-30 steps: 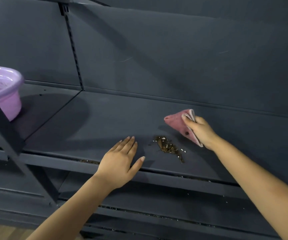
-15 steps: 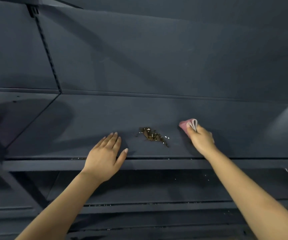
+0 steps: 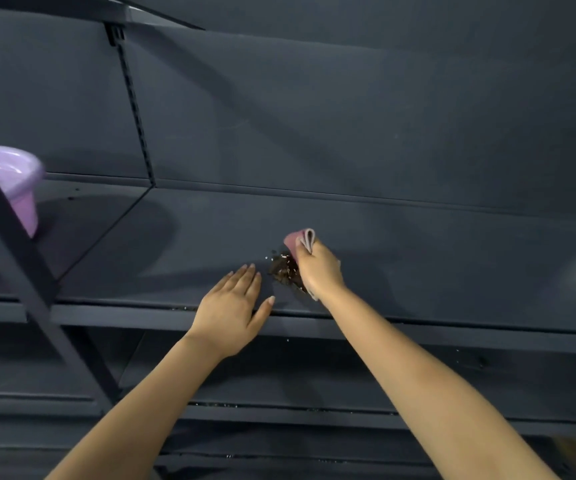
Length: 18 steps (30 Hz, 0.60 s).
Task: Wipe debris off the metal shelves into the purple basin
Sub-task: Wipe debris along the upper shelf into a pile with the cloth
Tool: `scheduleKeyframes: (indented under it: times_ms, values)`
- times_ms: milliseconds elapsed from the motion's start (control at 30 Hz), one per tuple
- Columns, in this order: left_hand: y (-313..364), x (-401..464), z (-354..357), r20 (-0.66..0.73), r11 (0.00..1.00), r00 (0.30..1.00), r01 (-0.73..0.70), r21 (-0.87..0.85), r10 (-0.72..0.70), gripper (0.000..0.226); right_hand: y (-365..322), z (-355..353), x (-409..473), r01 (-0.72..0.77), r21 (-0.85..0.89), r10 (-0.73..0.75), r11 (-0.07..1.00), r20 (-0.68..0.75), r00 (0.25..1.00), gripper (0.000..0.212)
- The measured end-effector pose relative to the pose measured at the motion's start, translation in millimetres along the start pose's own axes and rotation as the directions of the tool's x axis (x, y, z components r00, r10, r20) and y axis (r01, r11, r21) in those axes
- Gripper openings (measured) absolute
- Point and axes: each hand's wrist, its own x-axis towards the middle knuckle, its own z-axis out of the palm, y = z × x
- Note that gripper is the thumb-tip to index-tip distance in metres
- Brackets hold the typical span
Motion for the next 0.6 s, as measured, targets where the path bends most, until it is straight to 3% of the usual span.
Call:
scheduleKeyframes:
  times_ms: [100,200,300,433,600]
  values:
    - [-12.8,-6.9,-4.7,0.027,0.997,0.999,0.045,0.067,-0.047,0.083,20.1,-25.4,7.0,-0.051,0.11,0.058,0.993,-0.067,0.996,0.039]
    - [-33.9,-16.7,-9.6,0.022,0.993,0.997,0.075,0.093,-0.078,0.079,43.2,-51.3,13.0,-0.105,0.061,0.114,0.993,-0.164,0.98,0.043]
    - [-54.2,-25.8,-11.3,-0.005,0.987,0.993,0.12,0.105,-0.12,0.081,53.6,-64.0,8.2,-0.152,-0.034,0.145,0.988,-0.163,0.976,0.044]
    - [-64.9,-31.1,-7.2,-0.001,0.985,0.988,0.152,0.085,-0.152,0.081,39.6,-40.5,1.0,-0.111,-0.24,0.06,0.965,-0.211,0.976,0.035]
    - [-62.3,-30.4,-6.6,-0.034,0.984,0.988,0.152,0.088,-0.15,0.08,6.0,19.4,-3.9,0.05,-0.276,-0.09,0.96,-0.134,0.987,0.033]
